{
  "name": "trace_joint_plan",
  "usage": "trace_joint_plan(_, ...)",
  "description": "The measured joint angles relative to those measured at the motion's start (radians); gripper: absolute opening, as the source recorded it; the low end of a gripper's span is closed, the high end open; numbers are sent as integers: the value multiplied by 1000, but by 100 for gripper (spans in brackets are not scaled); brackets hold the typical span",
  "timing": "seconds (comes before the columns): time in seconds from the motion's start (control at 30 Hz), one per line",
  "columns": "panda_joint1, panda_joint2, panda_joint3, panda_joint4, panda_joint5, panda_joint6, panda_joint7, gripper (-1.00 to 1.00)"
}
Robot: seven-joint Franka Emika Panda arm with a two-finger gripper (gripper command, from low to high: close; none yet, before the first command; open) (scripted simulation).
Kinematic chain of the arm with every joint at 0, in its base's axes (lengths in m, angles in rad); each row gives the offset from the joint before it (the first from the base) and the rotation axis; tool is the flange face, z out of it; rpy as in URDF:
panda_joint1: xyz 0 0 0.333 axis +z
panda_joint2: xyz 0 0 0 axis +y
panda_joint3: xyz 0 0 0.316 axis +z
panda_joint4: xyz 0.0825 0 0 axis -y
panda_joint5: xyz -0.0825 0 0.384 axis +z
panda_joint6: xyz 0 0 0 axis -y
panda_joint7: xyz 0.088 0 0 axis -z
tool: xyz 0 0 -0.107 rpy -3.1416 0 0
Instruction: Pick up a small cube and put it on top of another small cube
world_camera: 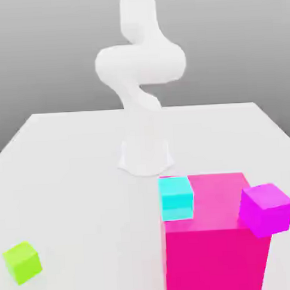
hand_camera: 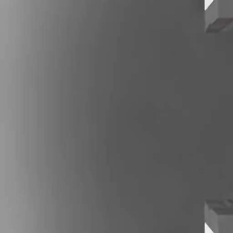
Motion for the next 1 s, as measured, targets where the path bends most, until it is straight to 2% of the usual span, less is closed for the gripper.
trace_joint_plan(0.6, -141, 659, -210, -70, 125, 231, 37, 0)
trace_joint_plan(0.9, -242, 984, -261, -100, 184, 351, 55, 0)
trace_joint_plan(1.0, -283, 1093, -220, -83, 239, 426, 18, 0)
